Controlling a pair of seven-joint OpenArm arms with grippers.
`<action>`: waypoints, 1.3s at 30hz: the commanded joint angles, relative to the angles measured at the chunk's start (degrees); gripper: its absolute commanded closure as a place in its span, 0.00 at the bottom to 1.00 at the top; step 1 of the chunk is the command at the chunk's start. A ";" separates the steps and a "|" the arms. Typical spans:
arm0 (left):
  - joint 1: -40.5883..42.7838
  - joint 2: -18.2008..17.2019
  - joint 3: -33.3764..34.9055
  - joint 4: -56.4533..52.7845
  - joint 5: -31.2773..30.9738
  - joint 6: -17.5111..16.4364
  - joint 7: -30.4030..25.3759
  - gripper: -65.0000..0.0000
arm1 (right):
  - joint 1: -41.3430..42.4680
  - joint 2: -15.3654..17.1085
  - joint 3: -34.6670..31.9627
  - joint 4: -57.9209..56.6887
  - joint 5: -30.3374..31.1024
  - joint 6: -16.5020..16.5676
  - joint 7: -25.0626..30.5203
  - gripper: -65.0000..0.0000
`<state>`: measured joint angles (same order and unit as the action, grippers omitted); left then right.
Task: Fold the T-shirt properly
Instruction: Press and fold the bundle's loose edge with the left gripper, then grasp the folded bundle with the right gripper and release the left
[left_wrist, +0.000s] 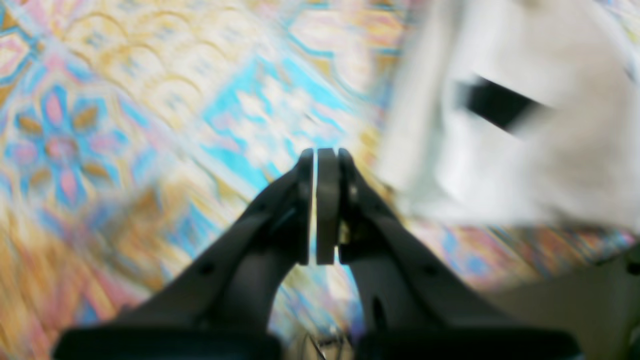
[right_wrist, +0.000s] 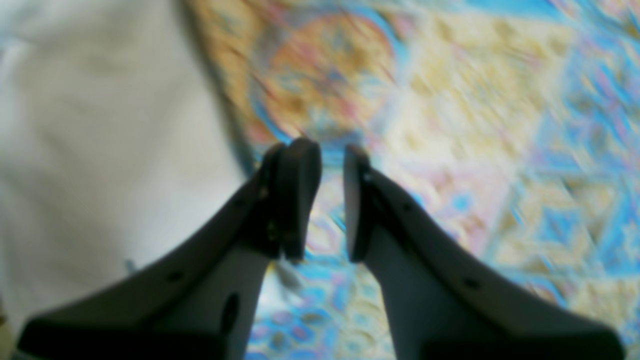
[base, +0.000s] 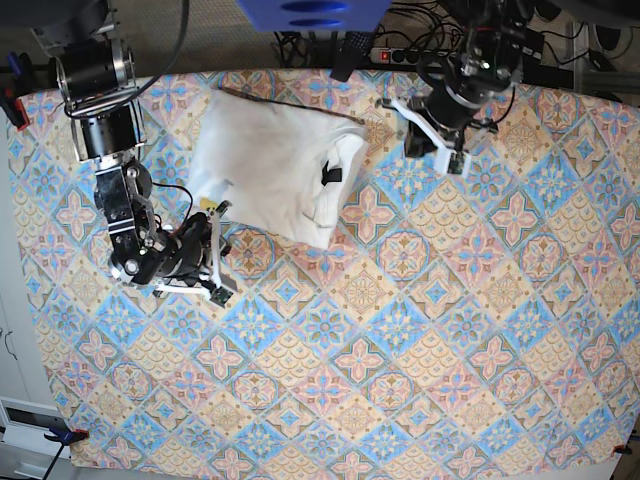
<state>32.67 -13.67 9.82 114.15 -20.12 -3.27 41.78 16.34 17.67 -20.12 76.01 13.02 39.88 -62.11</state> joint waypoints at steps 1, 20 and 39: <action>0.17 -1.58 2.79 2.29 -0.58 -0.29 0.81 1.00 | 1.29 0.31 0.38 0.78 -1.10 0.12 0.88 0.82; -16.53 0.88 15.89 -18.98 -0.50 0.23 1.61 1.00 | -6.18 2.15 0.38 -2.38 -7.52 0.12 0.88 0.91; -36.93 10.02 15.89 -42.98 -0.50 0.23 -5.52 1.00 | -21.48 7.96 1.00 14.41 -7.26 0.12 0.52 0.91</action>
<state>-3.73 -3.86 25.76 70.83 -21.19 -3.73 36.25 -6.00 24.80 -19.51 89.23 5.76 39.88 -61.98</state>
